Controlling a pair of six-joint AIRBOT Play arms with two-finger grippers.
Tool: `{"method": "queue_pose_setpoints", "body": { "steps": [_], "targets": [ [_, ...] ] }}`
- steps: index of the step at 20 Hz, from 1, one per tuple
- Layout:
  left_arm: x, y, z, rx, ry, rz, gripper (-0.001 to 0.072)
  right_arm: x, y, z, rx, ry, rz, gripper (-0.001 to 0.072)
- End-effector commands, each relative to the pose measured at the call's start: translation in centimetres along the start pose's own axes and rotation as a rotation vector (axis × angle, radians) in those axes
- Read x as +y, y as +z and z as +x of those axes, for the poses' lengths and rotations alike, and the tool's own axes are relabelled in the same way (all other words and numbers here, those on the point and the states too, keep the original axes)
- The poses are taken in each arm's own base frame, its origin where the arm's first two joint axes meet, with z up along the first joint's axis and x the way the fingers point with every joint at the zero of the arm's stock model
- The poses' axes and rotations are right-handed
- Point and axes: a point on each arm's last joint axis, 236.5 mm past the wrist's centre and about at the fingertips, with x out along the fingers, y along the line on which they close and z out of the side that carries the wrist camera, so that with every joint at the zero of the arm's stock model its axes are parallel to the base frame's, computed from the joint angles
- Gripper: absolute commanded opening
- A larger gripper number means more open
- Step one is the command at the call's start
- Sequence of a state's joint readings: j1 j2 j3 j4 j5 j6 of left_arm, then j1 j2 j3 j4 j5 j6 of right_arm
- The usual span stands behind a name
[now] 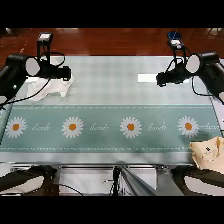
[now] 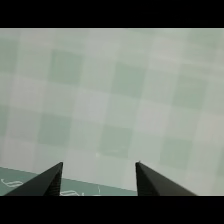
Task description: Fold the shirts.
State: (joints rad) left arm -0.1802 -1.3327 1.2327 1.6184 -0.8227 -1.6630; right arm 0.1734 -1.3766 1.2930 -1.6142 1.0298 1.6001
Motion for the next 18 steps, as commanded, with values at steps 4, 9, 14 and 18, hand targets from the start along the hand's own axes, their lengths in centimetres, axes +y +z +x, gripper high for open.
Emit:
{"method": "queue_pose_setpoints", "body": {
  "steps": [4, 9, 14, 18],
  "targets": [
    [10.6, 3.4, 1.1, -0.141, 0.182, -0.074, 0.072, -0.1, -0.4, 0.0, 0.016, -0.003, -0.002, 0.0537],
    [14.9, -0.5, 5.8, -0.03, 0.222, -0.148, 0.072, 0.0, -0.9, 0.0, 0.036, 0.0, 0.001, 0.0537],
    [14.4, -4.5, 11.6, 0.079, 0.202, -0.139, 0.072, 0.2, -1.0, -0.1, 0.044, 0.007, 0.006, 0.0536],
    [14.4, -5.5, 13.9, 0.089, 0.196, -0.136, 0.072, 0.3, -1.6, -0.1, 0.067, 0.012, 0.009, 0.0537]
  ]
}}
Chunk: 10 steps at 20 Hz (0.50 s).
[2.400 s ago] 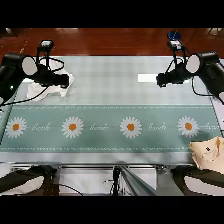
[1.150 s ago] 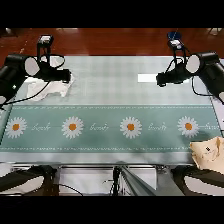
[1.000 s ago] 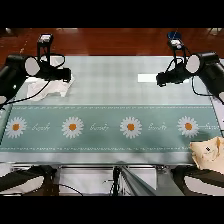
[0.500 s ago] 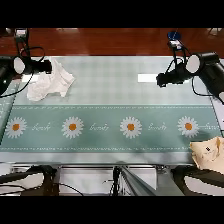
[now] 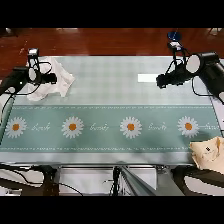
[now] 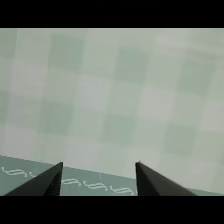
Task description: Fold the shirts.
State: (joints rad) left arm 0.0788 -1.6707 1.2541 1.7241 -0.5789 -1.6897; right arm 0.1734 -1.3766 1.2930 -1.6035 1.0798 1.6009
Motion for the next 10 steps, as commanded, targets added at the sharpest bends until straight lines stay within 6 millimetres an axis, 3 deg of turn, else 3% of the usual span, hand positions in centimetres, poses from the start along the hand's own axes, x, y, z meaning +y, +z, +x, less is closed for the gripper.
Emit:
{"method": "queue_pose_setpoints", "body": {
  "steps": [1, 3, 4, 5, 8, 10],
  "targets": [
    [-0.1, -0.7, 1.9, 0.019, -0.001, 0.003, 0.0703, 0.1, -0.6, 0.0, 0.024, 0.004, 0.002, 0.0536],
    [0.1, -0.5, 1.7, 0.052, 0.007, 0.005, 0.0242, 0.1, -0.7, 0.0, 0.028, 0.004, 0.002, 0.0536],
    [0.2, -0.3, 1.6, 0.062, 0.01, 0.004, 0.0113, 0.1, -0.7, 0.0, 0.028, 0.004, 0.003, 0.0536],
    [0.3, -0.1, 1.4, 0.07, 0.012, 0.019, 0.0048, 0.1, -0.7, 0.0, 0.028, 0.004, 0.002, 0.0536],
    [0.8, 1.2, -0.3, 0.104, 0.025, 0.046, 0.0026, 0.1, -0.7, 0.0, 0.03, 0.003, 0.002, 0.0536],
    [1.1, 4.3, -3.2, 0.072, 0.034, 0.035, 0.0026, 0.0, -0.8, 0.0, 0.034, 0.0, 0.0, 0.0536]
  ]
}}
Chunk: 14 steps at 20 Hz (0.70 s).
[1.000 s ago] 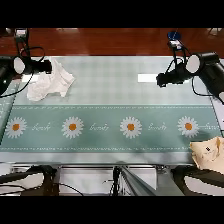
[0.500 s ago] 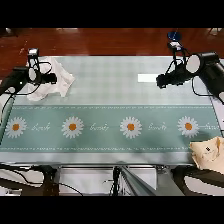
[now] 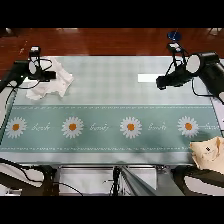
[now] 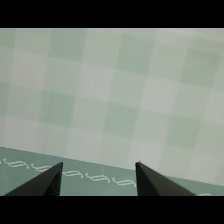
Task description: Fold the shirts.
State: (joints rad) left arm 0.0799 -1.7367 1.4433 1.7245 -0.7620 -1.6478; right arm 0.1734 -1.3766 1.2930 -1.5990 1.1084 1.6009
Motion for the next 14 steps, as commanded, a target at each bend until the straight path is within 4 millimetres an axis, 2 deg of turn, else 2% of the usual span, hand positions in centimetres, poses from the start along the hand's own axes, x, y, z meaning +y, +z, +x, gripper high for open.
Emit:
{"method": "queue_pose_setpoints", "body": {
  "steps": [1, 3, 5, 7, 9, 11, 13, 14],
  "targets": [
    [0.8, 4.1, -5.0, -0.036, 0.015, -0.001, 0.0026, -0.3, -0.2, 0.0, 0.01, -0.011, -0.007, 0.0536],
    [0.7, 9.1, -11.0, -0.179, 0.012, -0.009, 0.0025, -1.1, -0.7, -0.1, 0.031, -0.045, -0.023, 0.0536],
    [-0.2, 13.2, -18.4, -0.338, -0.008, -0.006, 0.0025, -2.7, -1.7, -0.3, 0.075, -0.111, -0.051, 0.0536],
    [-2.2, 15.1, -25.7, -0.469, -0.043, 0.043, 0.0025, -5.0, -3.0, -0.8, 0.137, -0.208, -0.09, 0.0536],
    [-5.3, 14.8, -32.0, -0.547, -0.106, 0.092, 0.0024, -8.2, -4.1, -1.9, 0.201, -0.346, -0.135, 0.0535],
    [-9.4, 12.7, -36.3, -0.563, -0.198, 0.18, 0.0024, -10.8, -4.5, -3.1, 0.235, -0.453, -0.155, 0.0535],
    [-14.1, 9.9, -38.6, -0.529, -0.297, 0.27, 0.0024, -11.7, -4.8, -3.5, 0.235, -0.456, -0.114, 0.0535],
    [-16.4, 8.3, -38.9, -0.491, -0.337, 0.315, 0.0024, -12.1, -5.2, -3.8, 0.247, -0.462, -0.1, 0.0535]
  ]
}}
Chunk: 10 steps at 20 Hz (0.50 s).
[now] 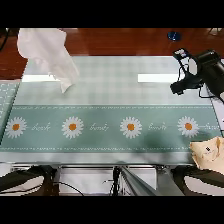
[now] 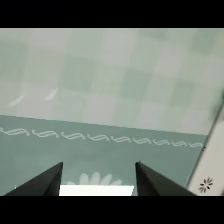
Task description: Fold the shirts.
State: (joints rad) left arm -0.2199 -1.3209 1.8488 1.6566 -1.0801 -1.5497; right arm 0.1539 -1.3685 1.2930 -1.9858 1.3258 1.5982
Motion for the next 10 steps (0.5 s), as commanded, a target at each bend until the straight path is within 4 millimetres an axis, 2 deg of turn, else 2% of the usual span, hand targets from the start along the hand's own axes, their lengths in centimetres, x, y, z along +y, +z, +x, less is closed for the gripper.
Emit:
{"method": "queue_pose_setpoints", "body": {
  "steps": [1, 4, 6, 8, 10],
  "targets": [
    [-9.4, -1.7, -4.0, 0.073, -0.203, 0.115, 0.0024, -3.2, -1.9, -0.1, 0.065, -0.083, 0.029, 0.0535],
    [-19.0, -5.4, -3.1, 0.169, -0.399, 0.198, 0.0025, -4.6, -2.4, -0.7, 0.053, -0.083, 0.076, 0.0533],
    [-26.2, -9.0, -1.7, 0.248, -0.536, 0.239, 0.0024, -5.4, -2.7, -1.3, 0.036, -0.08, 0.106, 0.0532],
    [-32.3, -14.0, 0.0, 0.351, -0.624, 0.296, 0.0025, -6.0, -2.9, -1.8, 0.024, -0.071, 0.134, 0.0532],
    [-37.5, -20.3, 1.8, 0.477, -0.67, 0.377, 0.0026, -6.2, -3.0, -2.5, 0.006, -0.062, 0.148, 0.0532]
  ]
}}
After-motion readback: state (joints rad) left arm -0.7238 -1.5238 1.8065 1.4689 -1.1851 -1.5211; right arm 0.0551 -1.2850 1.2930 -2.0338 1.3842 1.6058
